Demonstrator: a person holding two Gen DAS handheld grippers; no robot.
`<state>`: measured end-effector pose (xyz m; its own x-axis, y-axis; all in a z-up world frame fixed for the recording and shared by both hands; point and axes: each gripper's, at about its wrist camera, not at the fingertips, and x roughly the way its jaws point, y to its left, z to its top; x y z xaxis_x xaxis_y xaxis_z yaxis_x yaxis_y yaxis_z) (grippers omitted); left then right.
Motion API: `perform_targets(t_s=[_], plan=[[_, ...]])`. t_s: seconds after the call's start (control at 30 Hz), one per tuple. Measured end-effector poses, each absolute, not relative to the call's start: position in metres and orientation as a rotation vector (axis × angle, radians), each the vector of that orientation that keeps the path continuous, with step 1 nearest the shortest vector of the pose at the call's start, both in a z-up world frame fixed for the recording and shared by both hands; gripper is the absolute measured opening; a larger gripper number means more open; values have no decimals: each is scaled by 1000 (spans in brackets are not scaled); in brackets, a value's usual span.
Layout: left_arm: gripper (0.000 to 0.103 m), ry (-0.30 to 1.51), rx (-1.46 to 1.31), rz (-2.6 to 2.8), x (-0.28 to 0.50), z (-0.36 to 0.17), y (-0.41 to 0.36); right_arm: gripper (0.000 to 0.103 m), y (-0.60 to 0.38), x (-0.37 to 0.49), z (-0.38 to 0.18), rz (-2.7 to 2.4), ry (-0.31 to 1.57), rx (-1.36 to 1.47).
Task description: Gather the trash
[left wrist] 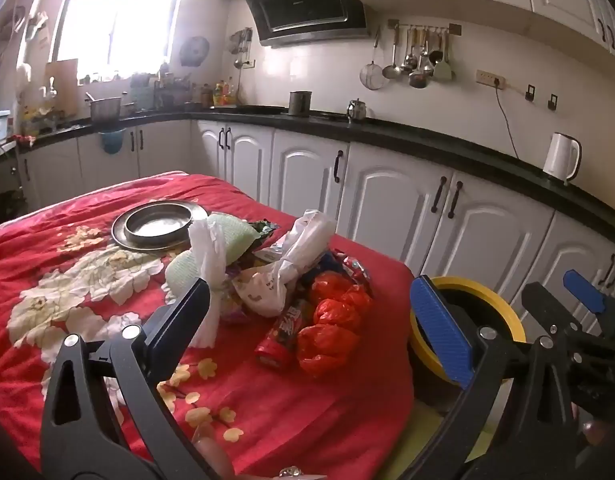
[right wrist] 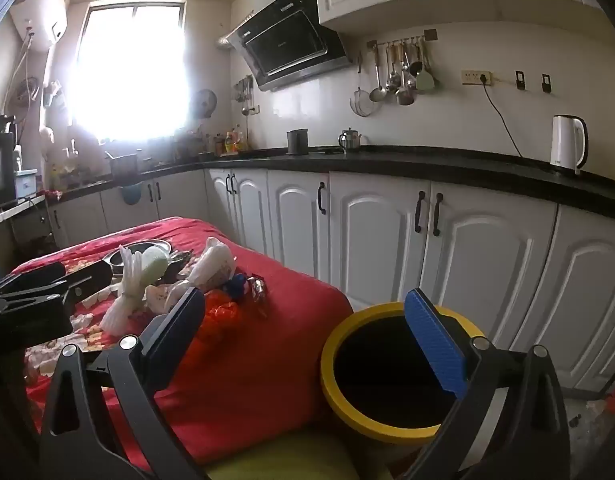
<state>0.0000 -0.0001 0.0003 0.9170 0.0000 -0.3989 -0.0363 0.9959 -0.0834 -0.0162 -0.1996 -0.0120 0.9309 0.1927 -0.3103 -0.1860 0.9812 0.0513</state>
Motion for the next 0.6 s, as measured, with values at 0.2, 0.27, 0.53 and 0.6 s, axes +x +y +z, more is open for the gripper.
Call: perform_targets(t_s=[0.2,0.27,0.53,0.6], plan=[[92,424,-102,17,1,0,0,97,-197,-16,-12,184,316,-4],[92,425,-104,11,2,0,0,97,-200,-17,-11,189,310,4],[92,423,-103,11,-4,3,-7,97,-199,-16,-10,188,309,6],[92,422,-107,9,-3,2,-4,97,-198,-16,-9,185,308,5]])
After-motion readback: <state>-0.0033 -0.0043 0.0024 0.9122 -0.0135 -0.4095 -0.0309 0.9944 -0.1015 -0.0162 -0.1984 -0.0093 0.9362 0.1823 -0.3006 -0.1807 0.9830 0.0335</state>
